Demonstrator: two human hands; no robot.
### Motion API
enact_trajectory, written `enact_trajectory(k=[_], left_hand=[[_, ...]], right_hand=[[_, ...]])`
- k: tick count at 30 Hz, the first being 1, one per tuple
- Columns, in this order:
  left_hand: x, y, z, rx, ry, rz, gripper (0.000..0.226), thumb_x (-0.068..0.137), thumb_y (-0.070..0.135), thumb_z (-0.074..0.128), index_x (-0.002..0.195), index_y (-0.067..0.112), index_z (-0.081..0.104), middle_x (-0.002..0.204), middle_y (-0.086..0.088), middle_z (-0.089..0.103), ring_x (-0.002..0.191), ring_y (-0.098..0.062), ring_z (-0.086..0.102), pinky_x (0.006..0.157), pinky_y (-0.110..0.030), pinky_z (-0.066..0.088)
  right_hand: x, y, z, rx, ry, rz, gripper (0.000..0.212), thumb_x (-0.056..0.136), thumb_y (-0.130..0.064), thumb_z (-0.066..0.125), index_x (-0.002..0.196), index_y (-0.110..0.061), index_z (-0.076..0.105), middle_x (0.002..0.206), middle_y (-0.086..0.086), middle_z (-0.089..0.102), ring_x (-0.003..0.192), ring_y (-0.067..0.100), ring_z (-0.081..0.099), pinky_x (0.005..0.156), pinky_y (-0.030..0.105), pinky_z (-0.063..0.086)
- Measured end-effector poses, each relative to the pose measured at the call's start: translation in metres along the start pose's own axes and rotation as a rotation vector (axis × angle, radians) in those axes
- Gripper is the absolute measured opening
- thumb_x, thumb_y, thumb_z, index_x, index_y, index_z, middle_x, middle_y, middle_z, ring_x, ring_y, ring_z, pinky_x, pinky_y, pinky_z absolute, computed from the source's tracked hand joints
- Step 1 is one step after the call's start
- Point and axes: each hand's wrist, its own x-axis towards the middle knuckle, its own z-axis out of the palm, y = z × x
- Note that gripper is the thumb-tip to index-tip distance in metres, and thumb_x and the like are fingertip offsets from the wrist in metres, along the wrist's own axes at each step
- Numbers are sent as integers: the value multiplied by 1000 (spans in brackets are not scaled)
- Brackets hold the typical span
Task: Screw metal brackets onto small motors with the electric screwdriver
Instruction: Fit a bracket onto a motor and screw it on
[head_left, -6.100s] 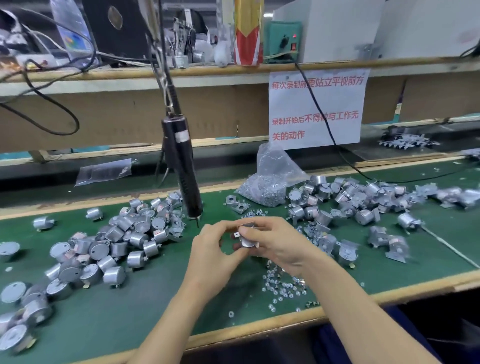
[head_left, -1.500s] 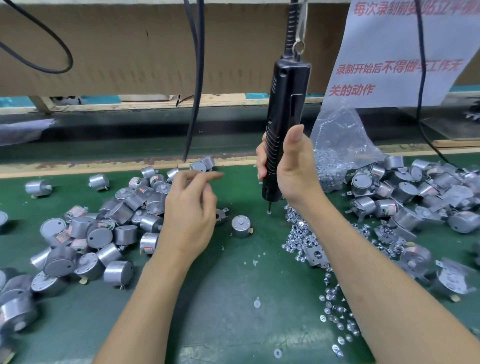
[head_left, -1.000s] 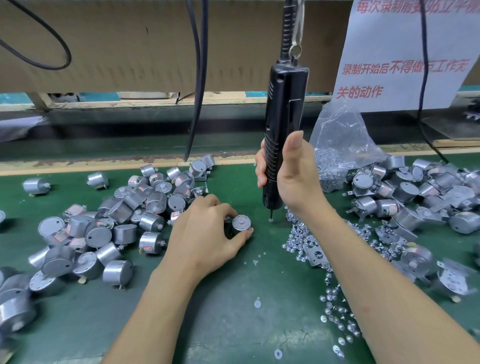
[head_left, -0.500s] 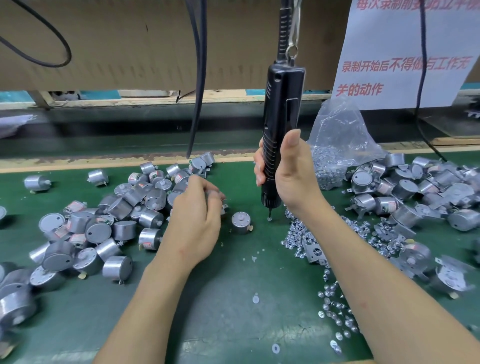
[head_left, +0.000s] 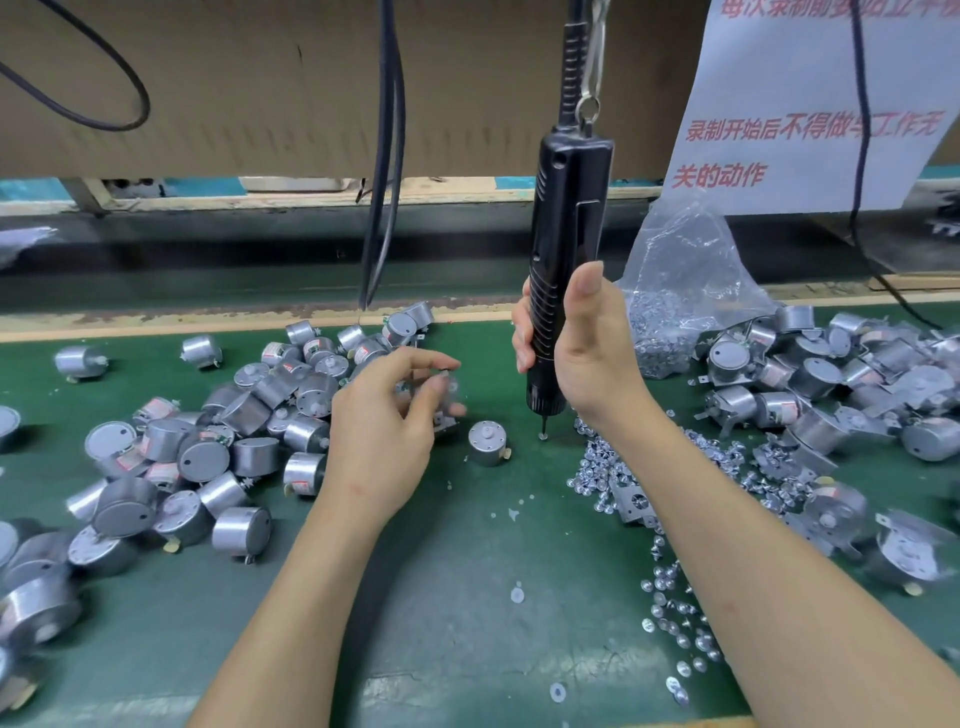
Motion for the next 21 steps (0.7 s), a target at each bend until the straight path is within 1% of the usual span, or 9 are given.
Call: enact_trajectory(k=[3,5,8,10,13,15,16,19,21], left_hand=[[-2,1,2,0,-14,-22,17,94,11,64,103,25,60,89,7,68,65,1,70,61,-2,41],[-2,1,3,-17,-23,-34,14,92,14,69,98,22,59,83,2,71,66,5,68,64,-1,42],[-3,2,3,-58,-79,-35,16,90,13,70,91,28,67,81,8,72,64,-9,71,67,-22,55],[-2,1,4,-24,-91,-7,28,93,13,66,99,40,70,83,10,71,65,-10,71,72,-29,57],[0,-2,6,38,-103,13,44,98,15,58,115,54,58,88,5,69,68,-3,69,72,-21,50],[-1,-5,7,72,-112,11,45,96,15,60,122,51,54,82,10,67,69,-1,67,71,-15,48],[-1,-6,8,69,-106,-9,39,94,16,63,120,45,55,79,13,68,71,-2,67,73,-17,50],[-1,-6,9,51,-49,-66,16,89,19,71,92,29,60,77,18,71,73,-3,68,73,-28,56],[-1,-6,9,73,-38,-45,16,87,18,74,80,29,66,73,20,70,70,-1,67,70,-22,54]], right_hand=[[0,0,0,5,-3,-5,104,57,-100,50,91,-2,51,56,-5,53,44,16,49,48,28,43],[0,0,0,9,-3,-9,104,57,-100,51,91,-1,51,56,-5,53,44,16,48,48,28,44],[0,1,0,13,-4,-12,105,56,-100,51,90,-1,51,57,-5,53,44,16,48,48,29,44],[0,0,0,15,-8,-15,106,56,-100,51,91,0,51,57,-5,53,44,17,48,49,29,44],[-1,0,1,21,-13,-17,106,55,-100,52,91,0,51,57,-5,53,44,17,48,48,28,44],[-1,0,1,26,-10,-15,106,55,-100,52,91,0,50,56,-5,53,44,16,48,48,28,44],[-1,0,1,30,-9,-14,106,55,-100,53,91,-1,50,56,-5,54,44,17,48,48,28,43],[0,1,1,34,-9,-13,105,55,-99,53,92,-1,50,56,-5,54,44,16,48,48,28,43],[0,2,2,37,-6,-12,104,56,-99,53,92,-2,50,56,-5,54,43,16,48,48,28,43]])
